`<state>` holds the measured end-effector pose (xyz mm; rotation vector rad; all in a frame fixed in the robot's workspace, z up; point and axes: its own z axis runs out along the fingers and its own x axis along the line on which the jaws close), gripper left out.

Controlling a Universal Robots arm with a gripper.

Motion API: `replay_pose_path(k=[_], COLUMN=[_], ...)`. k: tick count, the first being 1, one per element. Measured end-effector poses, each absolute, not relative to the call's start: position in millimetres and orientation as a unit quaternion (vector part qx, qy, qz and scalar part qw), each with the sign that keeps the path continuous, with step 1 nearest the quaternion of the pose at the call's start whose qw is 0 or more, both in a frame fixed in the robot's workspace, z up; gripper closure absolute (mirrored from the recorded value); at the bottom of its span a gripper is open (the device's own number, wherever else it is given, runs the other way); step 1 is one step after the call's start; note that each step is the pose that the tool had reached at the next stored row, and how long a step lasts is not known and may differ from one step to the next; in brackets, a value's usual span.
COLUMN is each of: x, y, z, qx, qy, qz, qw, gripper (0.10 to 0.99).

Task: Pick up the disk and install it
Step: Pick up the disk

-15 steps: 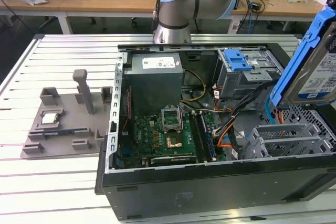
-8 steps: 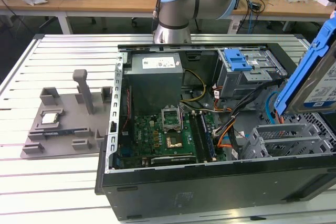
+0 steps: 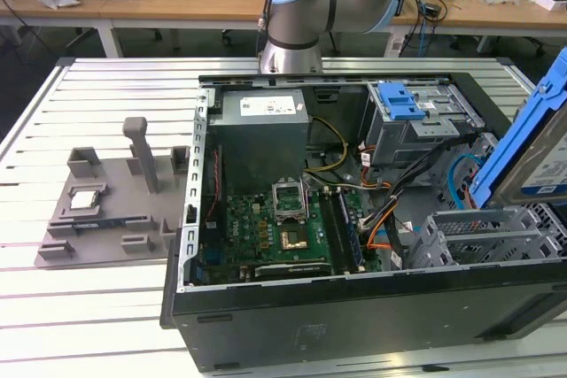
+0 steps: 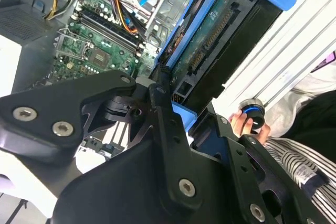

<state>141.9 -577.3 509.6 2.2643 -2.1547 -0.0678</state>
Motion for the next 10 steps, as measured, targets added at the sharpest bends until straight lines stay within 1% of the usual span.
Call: replay_pose_path(k=[10], x=[142], y=[-599], z=[509], qx=[0.724], qy=[-0.689], qz=[-0.022], qw=[0.008], gripper=[0.718])
